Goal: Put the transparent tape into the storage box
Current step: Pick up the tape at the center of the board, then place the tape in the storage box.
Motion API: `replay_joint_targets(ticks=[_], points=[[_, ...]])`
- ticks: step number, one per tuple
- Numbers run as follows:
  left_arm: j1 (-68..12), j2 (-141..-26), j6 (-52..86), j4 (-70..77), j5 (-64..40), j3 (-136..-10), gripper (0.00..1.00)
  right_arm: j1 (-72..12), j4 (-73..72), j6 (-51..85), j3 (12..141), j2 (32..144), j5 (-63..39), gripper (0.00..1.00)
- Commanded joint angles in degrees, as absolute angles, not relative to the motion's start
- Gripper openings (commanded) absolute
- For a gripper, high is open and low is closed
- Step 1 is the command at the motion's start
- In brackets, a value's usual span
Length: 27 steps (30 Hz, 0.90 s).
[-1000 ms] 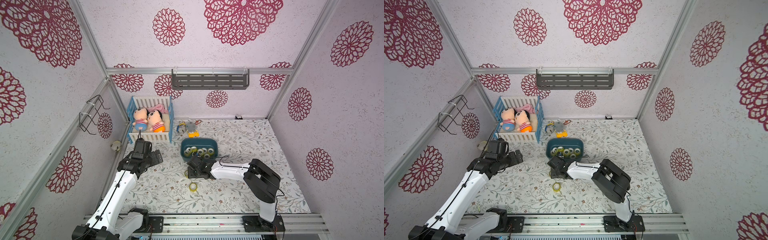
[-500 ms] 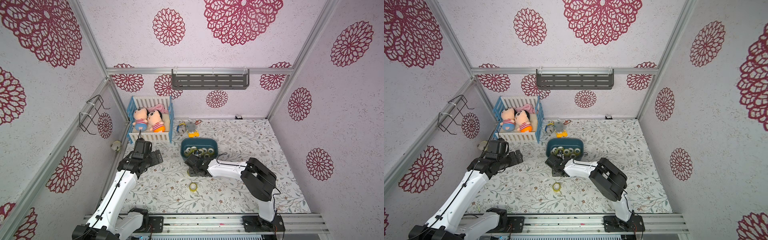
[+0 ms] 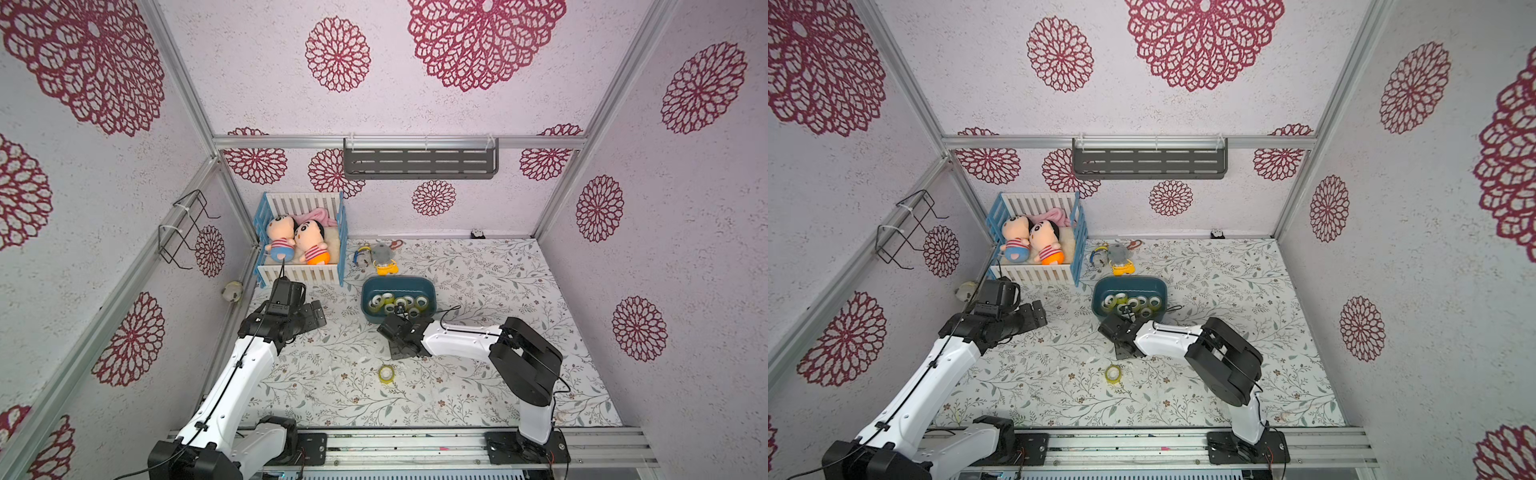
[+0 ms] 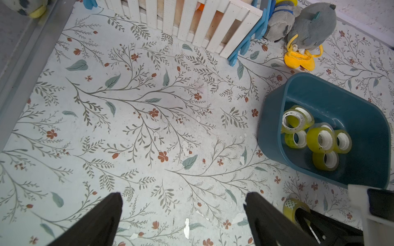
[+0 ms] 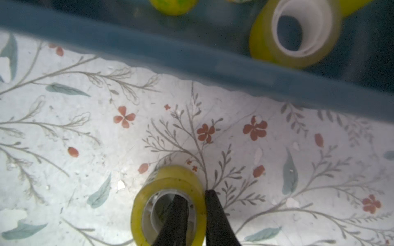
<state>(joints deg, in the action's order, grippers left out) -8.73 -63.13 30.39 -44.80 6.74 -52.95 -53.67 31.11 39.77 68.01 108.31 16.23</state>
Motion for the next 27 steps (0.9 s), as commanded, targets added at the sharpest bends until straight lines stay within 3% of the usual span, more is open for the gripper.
replay_joint_targets(ticks=[1, 8, 16, 27], points=[[-8.48, -63.96, 29.97, -44.47, 6.95, -52.82, 0.97, -53.10, 32.39, 38.96, 64.91, 106.17, 14.72, 0.04], [-8.53, -63.92, 29.79, -44.58, 7.50, -53.04, 0.97, -52.49, 32.02, 39.79, 61.73, 94.66, 18.36, 0.00], [-8.88, -60.56, 29.47, -41.22, 2.28, -51.69, 0.97, -39.72, 28.44, 34.32, 61.50, 78.55, 9.51, 0.00], [-10.13, -57.89, 28.82, -39.18, 0.76, -50.54, 0.97, -32.68, 26.71, 26.87, 74.83, 97.37, 4.78, 0.00]])
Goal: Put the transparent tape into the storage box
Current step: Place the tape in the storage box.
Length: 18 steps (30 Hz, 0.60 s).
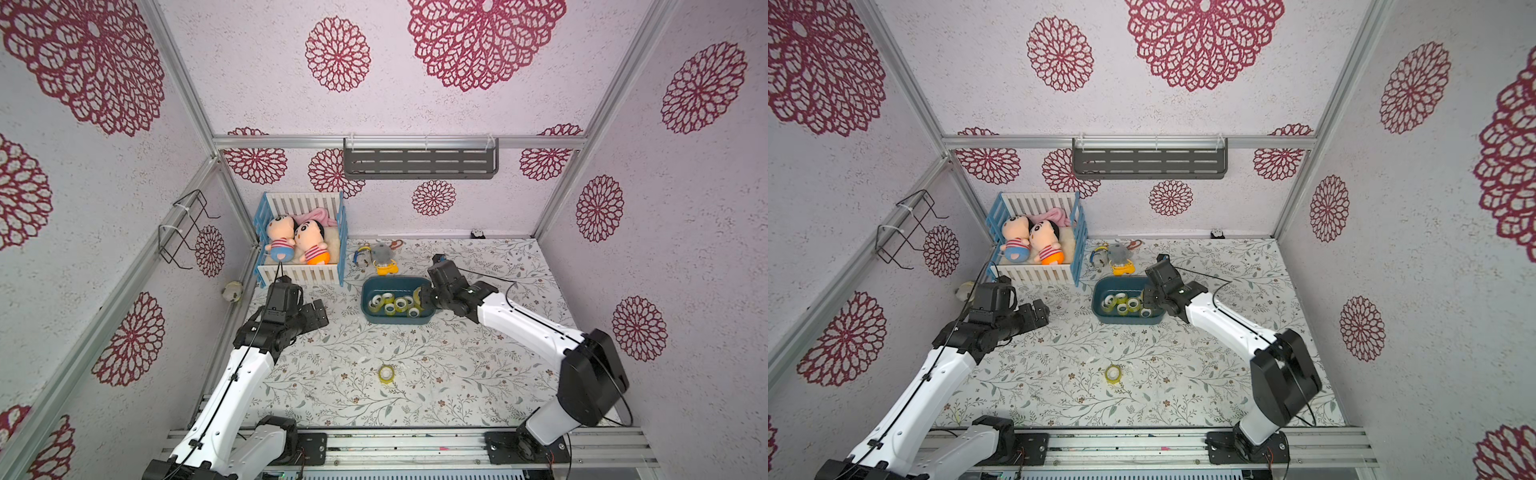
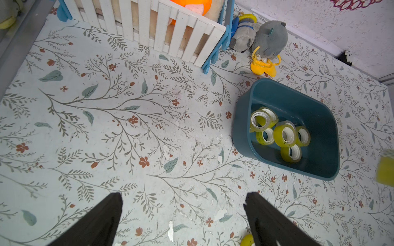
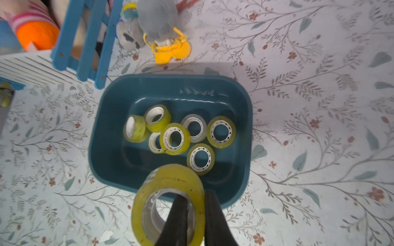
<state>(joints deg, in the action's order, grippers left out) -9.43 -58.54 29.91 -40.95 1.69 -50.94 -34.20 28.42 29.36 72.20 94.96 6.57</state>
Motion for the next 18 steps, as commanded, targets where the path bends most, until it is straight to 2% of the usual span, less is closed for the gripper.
replay_joint_targets(ticks=[1, 9, 10, 11, 12, 13, 15, 18], points=[[-10.41, -57.87, 28.80, -39.03, 0.95, -50.45, 0.97, -32.34, 26.50, 26.74, 75.56, 98.73, 4.86, 0.00], [-11.70, -58.68, 28.83, -39.25, 0.88, -50.61, 0.97, -30.72, 26.73, 22.40, 81.20, 108.39, 6.72, 0.00], [-11.77, -58.70, 28.81, -39.23, 0.96, -50.62, 0.97, -30.60, 27.24, 21.71, 82.19, 109.35, 5.70, 0.07], [-11.78, -58.56, 28.72, -39.27, 1.04, -50.62, 0.97, -30.59, 28.07, 21.21, 83.56, 110.25, 5.20, 0.19], [-11.78, -58.56, 28.74, -39.32, 1.05, -50.62, 0.97, -30.59, 28.99, 21.05, 84.86, 110.72, 5.39, 0.37], [-11.78, -58.61, 28.74, -39.35, 1.05, -50.71, 0.97, -30.59, 29.61, 21.09, 85.75, 110.83, 5.92, 0.48], [-11.78, -58.37, 28.74, -39.44, 0.84, -50.89, 0.97, -30.50, 30.28, 20.99, 86.91, 109.73, 7.14, 0.58], [-11.87, -57.62, 28.70, -38.43, -0.03, -50.38, 0.97, -30.37, 30.85, 21.30, 86.93, 106.11, 7.68, 0.62]])
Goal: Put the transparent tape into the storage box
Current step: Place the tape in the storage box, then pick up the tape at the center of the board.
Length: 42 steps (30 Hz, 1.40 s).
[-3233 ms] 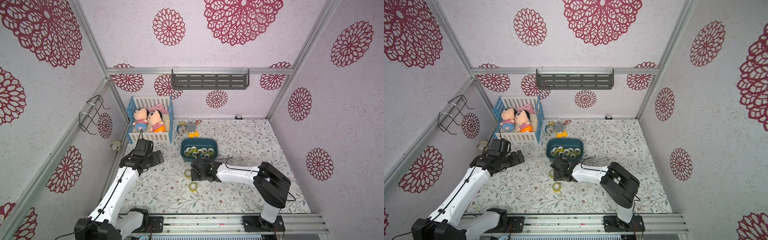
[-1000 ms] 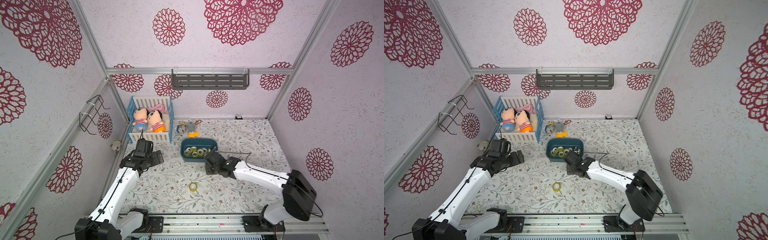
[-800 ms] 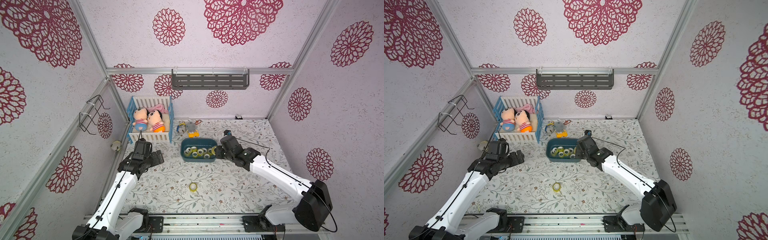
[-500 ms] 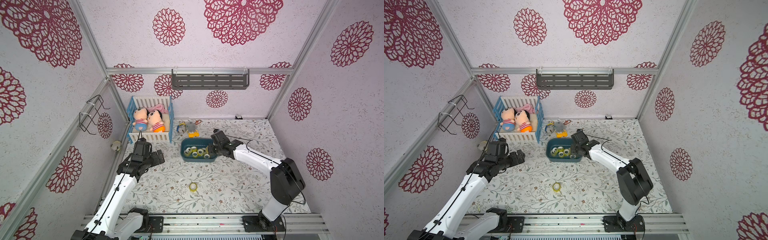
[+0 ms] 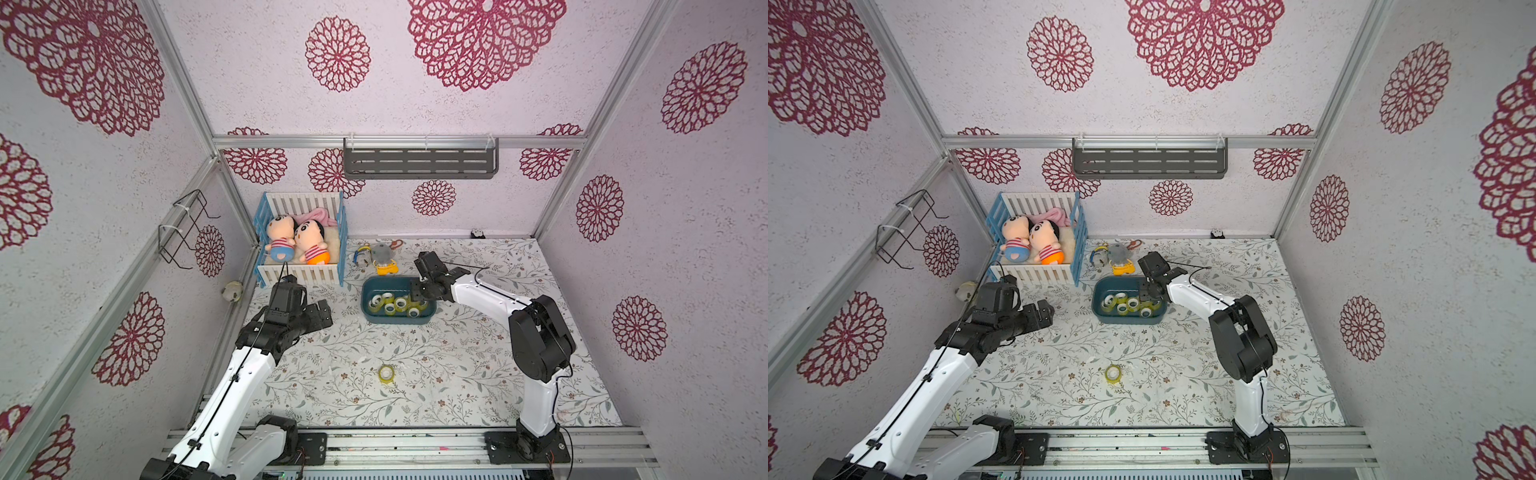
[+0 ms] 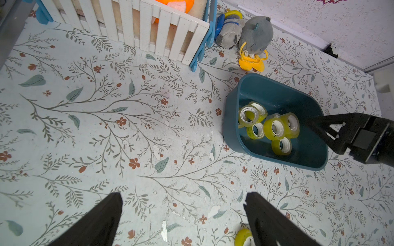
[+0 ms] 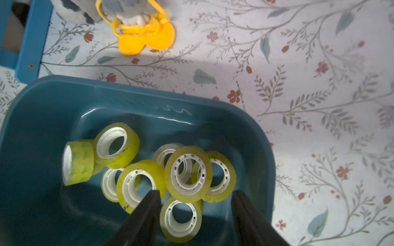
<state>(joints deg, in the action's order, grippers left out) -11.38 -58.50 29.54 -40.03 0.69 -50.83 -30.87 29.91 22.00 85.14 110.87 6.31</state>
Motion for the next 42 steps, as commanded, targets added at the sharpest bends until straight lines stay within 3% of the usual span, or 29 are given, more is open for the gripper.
replay_joint_targets(ticks=[1, 5, 11, 16, 21, 32, 42], points=[[-11.87, -57.48, 28.64, -38.09, -0.59, -50.12, 0.97, -30.47, 31.17, 21.43, 86.61, 104.84, 7.66, 0.62], [-12.75, -57.02, 28.50, -37.27, -2.74, -50.02, 0.97, -30.41, 30.50, 22.54, 81.21, 96.47, 6.24, 0.63], [-14.50, -51.42, 26.65, -36.43, -2.18, -49.97, 0.97, -31.08, 21.46, 28.09, 63.85, 79.81, -5.69, 0.62], [-15.63, -41.12, 28.12, -30.79, 2.72, -43.77, 0.97, -32.30, 19.33, 32.01, 51.61, 67.88, -3.14, 0.62], [-17.77, -42.79, 28.30, -31.03, 4.05, -43.55, 0.97, -32.73, 17.09, 33.80, 43.49, 58.86, -5.64, 0.63], [-18.79, -53.08, 35.30, -33.25, 3.21, -49.90, 0.97, -37.28, 15.51, 39.37, 34.82, 55.43, -5.72, 0.63], [-19.03, -55.92, 38.86, -33.14, 4.66, -50.34, 0.97, -44.37, 10.65, 44.18, 33.66, 61.50, -3.11, 0.63]])
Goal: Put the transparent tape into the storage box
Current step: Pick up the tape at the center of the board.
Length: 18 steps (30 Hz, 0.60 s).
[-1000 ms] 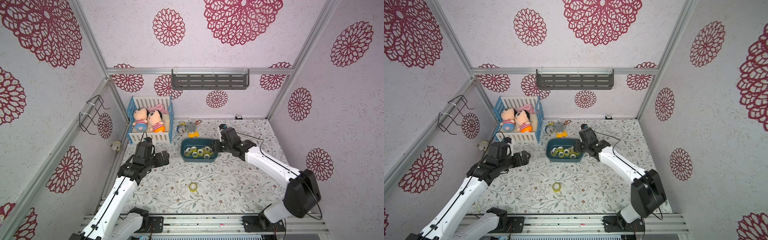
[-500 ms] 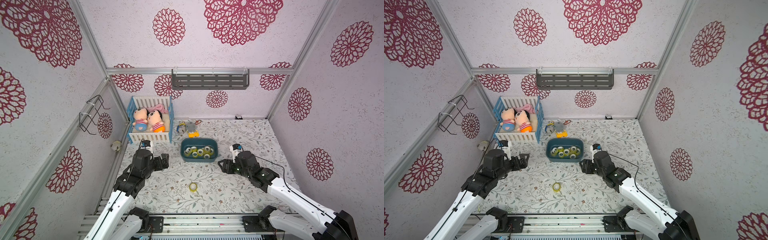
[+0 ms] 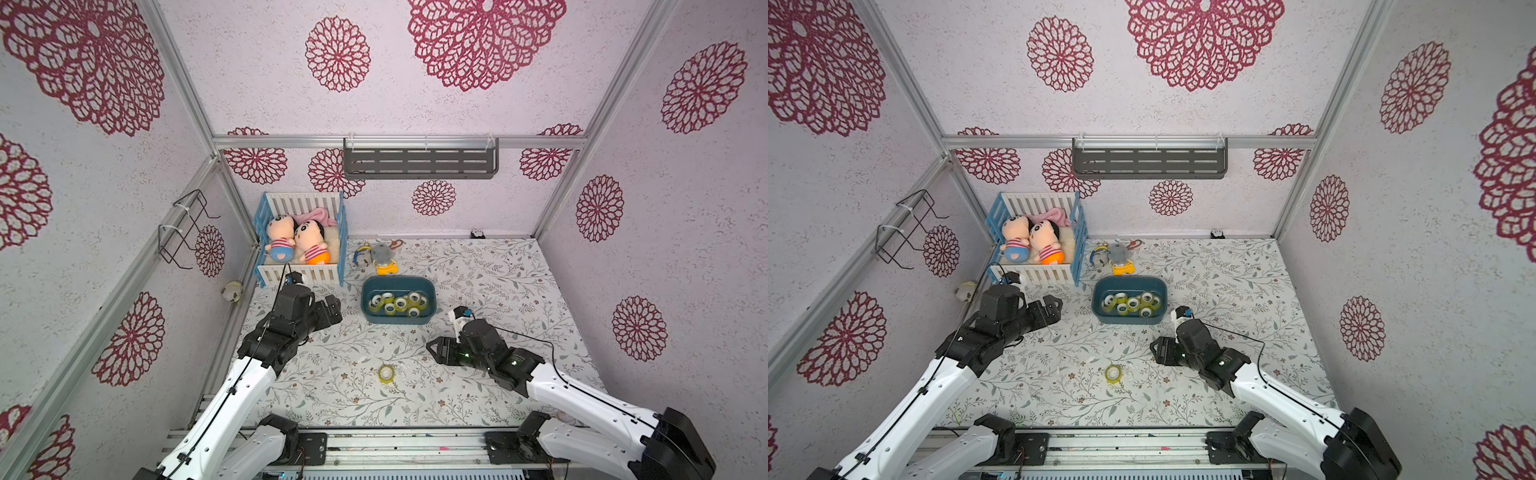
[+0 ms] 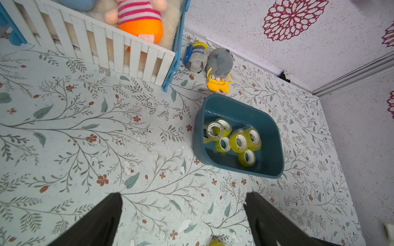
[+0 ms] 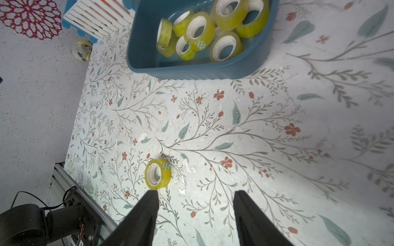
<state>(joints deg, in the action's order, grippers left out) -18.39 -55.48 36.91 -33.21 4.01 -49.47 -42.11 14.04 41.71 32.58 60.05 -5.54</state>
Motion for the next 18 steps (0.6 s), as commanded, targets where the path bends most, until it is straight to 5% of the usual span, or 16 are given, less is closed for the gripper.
replay_joint_targets(ticks=[1, 18], points=[[-19.14, -55.90, 39.35, -33.06, 4.72, -50.00, 0.97, -45.17, 10.35, 44.69, 33.53, 62.33, -2.46, 0.63], [-24.52, -63.65, 47.13, -40.22, 12.30, -51.08, 0.97, -51.48, 10.60, 40.47, 44.27, 80.82, -4.97, 0.61]])
